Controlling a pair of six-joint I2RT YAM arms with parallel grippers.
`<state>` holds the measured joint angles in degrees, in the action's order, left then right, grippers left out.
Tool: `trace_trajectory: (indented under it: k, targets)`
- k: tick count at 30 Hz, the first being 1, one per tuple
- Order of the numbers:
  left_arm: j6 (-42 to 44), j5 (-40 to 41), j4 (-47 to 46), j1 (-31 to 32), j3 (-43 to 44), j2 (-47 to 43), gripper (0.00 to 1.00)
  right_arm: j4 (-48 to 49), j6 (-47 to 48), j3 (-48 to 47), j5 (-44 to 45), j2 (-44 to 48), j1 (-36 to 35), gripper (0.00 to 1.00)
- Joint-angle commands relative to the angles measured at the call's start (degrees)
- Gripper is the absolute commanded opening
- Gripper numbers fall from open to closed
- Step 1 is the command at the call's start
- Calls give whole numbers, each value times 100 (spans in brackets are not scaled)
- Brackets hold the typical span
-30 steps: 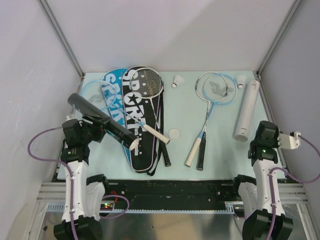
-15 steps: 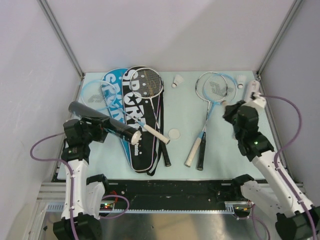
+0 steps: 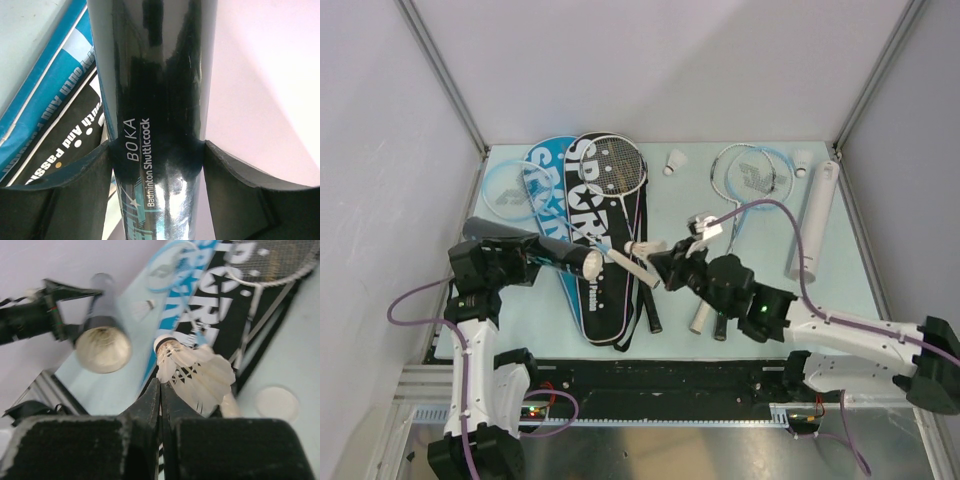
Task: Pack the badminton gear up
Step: Place the shuttlecock at the shuttle tube.
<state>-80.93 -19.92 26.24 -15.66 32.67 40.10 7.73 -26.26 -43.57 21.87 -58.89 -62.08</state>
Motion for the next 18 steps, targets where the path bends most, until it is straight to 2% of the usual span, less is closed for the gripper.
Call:
trace_trajectory:
  k: [1,7,18]
  targets:
    - [-351,-225,-300,-42,137,-43,35,1818,959,37,2,-396,-616,0]
    - [-444,-254,-301,-42,65,-34,35,3004,1526,4,-349,-1084,-1100,0]
    - [-515,-522,-299,-40,-27,-96,36,3926,1970,-424,-595,-2223,-1174,0]
